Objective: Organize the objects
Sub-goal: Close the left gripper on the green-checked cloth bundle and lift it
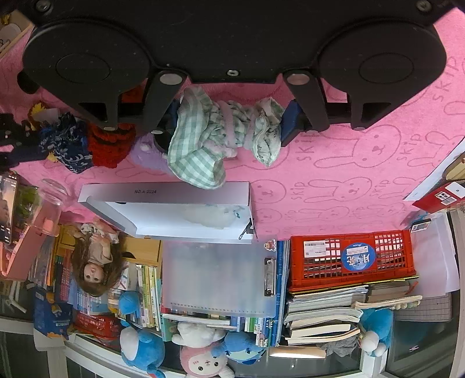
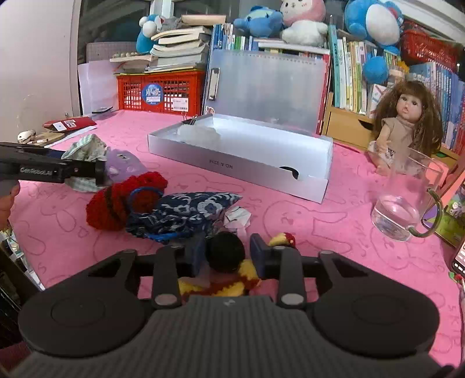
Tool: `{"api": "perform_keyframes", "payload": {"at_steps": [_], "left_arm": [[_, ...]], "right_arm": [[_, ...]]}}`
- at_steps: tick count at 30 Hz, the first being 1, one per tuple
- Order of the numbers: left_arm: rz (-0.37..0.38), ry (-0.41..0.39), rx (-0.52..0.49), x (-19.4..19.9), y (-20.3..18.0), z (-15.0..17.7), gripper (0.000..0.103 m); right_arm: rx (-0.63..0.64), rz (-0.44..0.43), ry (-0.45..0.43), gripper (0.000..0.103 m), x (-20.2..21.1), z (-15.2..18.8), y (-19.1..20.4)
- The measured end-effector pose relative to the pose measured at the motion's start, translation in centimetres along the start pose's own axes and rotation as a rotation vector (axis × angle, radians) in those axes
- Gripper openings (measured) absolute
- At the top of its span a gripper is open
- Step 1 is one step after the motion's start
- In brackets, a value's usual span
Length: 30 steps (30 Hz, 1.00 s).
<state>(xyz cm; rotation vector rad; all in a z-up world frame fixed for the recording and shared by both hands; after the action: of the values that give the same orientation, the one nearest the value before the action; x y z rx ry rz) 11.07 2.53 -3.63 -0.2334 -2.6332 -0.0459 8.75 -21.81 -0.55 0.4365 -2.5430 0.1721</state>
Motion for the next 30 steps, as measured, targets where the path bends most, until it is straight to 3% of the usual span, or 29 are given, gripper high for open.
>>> {"api": "perform_keyframes", "payload": {"at_steps": [5,9,15,16,17,19,22,30], "left_arm": [[-0.002,0.009,0.000,-0.2,0.0,0.3,0.067],[0.005,0.013,0.004,-0.4,0.0,0.5,0.077],[0.016,0.043,0.000,-1.1,-0.3,1.1,0.082],[0.017,0.047,0.003,-1.1,-0.3,1.2,0.081],[0.018,0.048,0.003,-1.2,-0.3,1.3,0.080],[0.004,0.042,0.002,-1.1,-0.2,1.2,0.064],[-0.004,0.032,0.017,-0.7,0.0,1.0,0.056],[-0.007,-0.027,0.013,0.6,0.1,-0.5,0.054]], "right_arm": [[-0.016,-0.054,0.038,0.054,-0.5,-0.6,-0.5],[-0.111,-0.125,0.078,0.055,-1.4,-0.9,-1.4],[-0.238,-0.189,0.097,0.051,-1.8,-0.7,-2.4],[-0.253,-0.199,0.096,0.039,-1.8,-0.6,-2.4],[-0.263,-0.205,0.095,0.036,-1.7,-0.5,-2.4],[-0.250,-0.189,0.088,0.036,-1.5,-0.4,-2.2],[-0.203,-0.155,0.072,0.036,-1.2,-0.5,-1.4],[-0.197,-0.137,0.043,0.036,-0.6,-1.4,-1.2]]}}
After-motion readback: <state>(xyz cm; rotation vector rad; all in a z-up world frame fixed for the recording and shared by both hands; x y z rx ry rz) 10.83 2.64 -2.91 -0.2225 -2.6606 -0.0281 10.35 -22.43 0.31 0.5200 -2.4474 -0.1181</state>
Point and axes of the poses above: each gripper's, at about its wrist camera, not at the fingertips, and x roughly against the way its jaws point, y to its left, z to its underside, the point moved 9 cm from there along -x, roughly the way its jaws point, and after that the axes turned 2 degrees about -x, right-handed, at the moved point
